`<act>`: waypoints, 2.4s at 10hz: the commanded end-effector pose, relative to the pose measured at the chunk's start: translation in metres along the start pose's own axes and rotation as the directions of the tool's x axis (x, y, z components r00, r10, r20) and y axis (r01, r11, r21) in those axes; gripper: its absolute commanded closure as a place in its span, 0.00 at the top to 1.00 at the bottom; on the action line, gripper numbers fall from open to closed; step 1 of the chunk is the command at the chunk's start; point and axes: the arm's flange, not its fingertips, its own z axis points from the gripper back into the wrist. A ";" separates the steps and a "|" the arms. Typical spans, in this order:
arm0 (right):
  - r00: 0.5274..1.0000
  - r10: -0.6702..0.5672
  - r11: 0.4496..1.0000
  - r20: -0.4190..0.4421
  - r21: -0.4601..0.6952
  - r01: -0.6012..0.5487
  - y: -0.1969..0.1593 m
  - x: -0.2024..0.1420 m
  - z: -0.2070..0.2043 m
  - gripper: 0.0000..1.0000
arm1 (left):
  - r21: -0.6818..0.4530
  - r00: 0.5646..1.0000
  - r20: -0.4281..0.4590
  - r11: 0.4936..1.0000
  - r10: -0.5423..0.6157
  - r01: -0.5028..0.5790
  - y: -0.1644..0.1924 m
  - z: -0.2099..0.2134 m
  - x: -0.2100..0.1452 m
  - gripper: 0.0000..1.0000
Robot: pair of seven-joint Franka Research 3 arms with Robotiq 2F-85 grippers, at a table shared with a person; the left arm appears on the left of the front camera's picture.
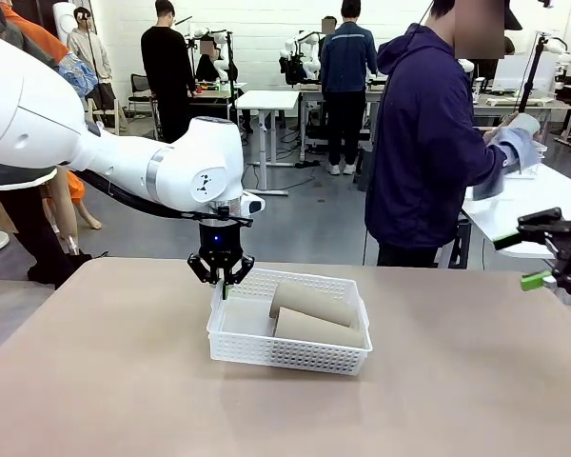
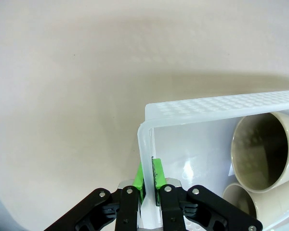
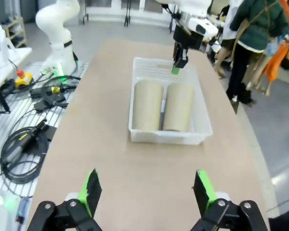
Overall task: Clean and organize the cups into the basket.
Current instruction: Pick up the Reusable plastic cup from the right side of the table and stack it inside the Organizing basket in the center of the table.
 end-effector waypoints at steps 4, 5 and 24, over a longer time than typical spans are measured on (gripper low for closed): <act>0.984 -0.050 0.995 0.173 -0.082 0.065 -0.025 -0.081 0.038 1.00 | 0.002 1.000 0.003 1.000 -0.003 0.003 0.000 0.001 -0.001 0.00; 0.980 -0.091 0.990 0.175 -0.093 0.108 -0.026 -0.091 0.043 1.00 | 0.002 1.000 0.003 1.000 -0.003 0.003 0.000 0.001 -0.001 0.00; 0.982 -0.113 0.987 0.151 -0.093 0.128 -0.018 -0.107 0.046 1.00 | 0.002 1.000 0.003 1.000 -0.003 0.003 0.000 0.001 -0.001 0.00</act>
